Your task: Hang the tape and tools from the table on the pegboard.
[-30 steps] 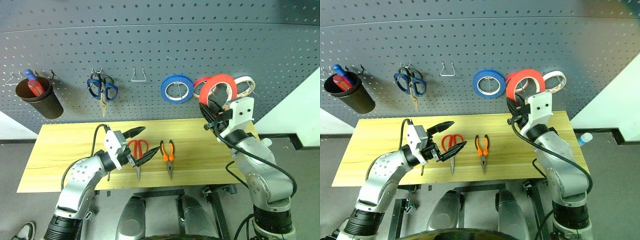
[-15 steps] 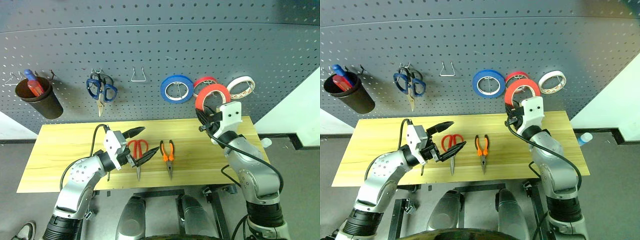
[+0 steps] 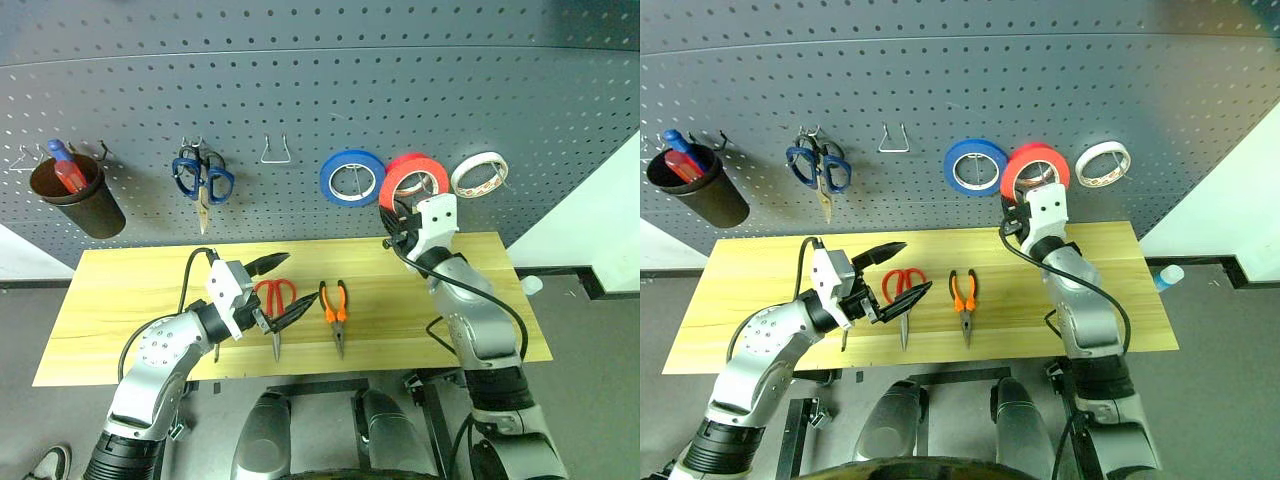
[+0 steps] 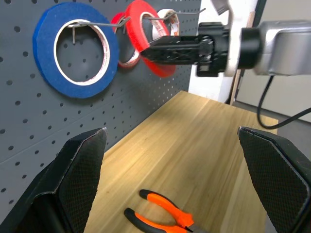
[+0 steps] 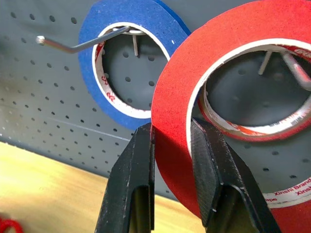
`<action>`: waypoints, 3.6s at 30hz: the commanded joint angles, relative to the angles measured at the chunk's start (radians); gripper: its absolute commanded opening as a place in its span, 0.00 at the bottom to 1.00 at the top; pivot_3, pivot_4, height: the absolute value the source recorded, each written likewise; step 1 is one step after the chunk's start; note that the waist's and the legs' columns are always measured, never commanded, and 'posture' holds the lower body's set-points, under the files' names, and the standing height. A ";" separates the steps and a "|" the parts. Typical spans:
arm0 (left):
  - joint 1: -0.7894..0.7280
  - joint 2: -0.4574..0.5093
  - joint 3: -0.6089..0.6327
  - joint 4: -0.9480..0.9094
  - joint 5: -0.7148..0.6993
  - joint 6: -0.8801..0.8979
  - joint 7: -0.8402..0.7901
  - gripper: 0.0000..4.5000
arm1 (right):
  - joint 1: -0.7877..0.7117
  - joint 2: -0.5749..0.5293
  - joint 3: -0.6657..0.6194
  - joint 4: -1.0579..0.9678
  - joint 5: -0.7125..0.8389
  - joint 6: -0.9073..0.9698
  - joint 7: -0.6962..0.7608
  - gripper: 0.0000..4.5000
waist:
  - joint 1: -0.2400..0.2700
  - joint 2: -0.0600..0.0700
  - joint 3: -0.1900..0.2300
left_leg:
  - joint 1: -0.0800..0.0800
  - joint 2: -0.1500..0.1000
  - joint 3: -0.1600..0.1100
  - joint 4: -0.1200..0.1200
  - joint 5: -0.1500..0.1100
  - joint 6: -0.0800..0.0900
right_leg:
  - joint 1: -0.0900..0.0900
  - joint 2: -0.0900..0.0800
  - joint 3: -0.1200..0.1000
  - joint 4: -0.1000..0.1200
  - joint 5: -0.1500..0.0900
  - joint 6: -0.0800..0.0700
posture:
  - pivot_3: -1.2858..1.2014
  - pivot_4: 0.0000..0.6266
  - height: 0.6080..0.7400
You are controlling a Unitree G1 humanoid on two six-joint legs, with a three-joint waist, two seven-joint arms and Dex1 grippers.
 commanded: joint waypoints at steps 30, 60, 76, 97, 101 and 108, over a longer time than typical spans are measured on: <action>0.002 0.001 0.010 -0.053 0.011 0.001 0.040 1.00 | -0.007 0.026 0.006 0.127 -0.081 -0.052 0.013 0.95 | 0.001 0.001 0.000 | 0.000 0.000 0.000 0.000 0.000 0.000 | -0.003 0.001 0.000 0.007 0.000 0.000 | 0.65 0.25 0.52; 0.284 0.122 0.125 -0.149 -0.014 0.235 0.105 1.00 | 0.360 0.129 0.380 -0.583 -0.147 0.787 -0.223 1.00 | -0.005 0.000 0.009 | -0.002 0.000 0.000 -0.001 0.000 0.000 | -0.007 0.000 0.001 0.007 -0.008 0.002 | 0.65 0.34 0.52; 0.366 0.123 0.149 -0.242 -0.028 0.296 0.133 1.00 | 0.167 0.370 0.436 -0.352 -0.133 0.861 -0.331 1.00 | -0.007 0.003 0.039 | -0.018 0.000 0.000 -0.002 0.000 0.000 | -0.023 0.000 0.000 0.009 -0.007 -0.001 | 0.66 0.42 0.52; 0.396 0.139 0.149 -0.293 -0.036 0.341 0.142 1.00 | 0.087 0.464 0.399 -0.172 -0.071 0.890 -0.485 1.00 | -0.030 0.003 0.063 | -0.030 0.000 0.000 -0.001 -0.001 0.001 | -0.035 0.000 0.000 0.010 -0.008 -0.001 | 0.66 0.46 0.52; 0.398 0.136 0.146 -0.300 -0.034 0.348 0.147 1.00 | 0.050 0.464 0.393 -0.139 -0.060 0.879 -0.497 1.00 | -0.031 0.003 0.064 | -0.032 0.000 -0.001 -0.001 -0.001 0.001 | -0.038 0.000 -0.001 0.012 -0.007 -0.001 | 0.66 0.46 0.52; 0.417 0.134 0.150 -0.315 -0.035 0.350 0.151 1.00 | 0.023 0.464 0.388 -0.102 -0.050 0.867 -0.510 1.00 | -0.026 0.004 0.065 | -0.034 0.000 -0.002 -0.001 -0.001 0.001 | -0.038 0.000 -0.002 0.010 -0.007 -0.001 | 0.66 0.47 0.52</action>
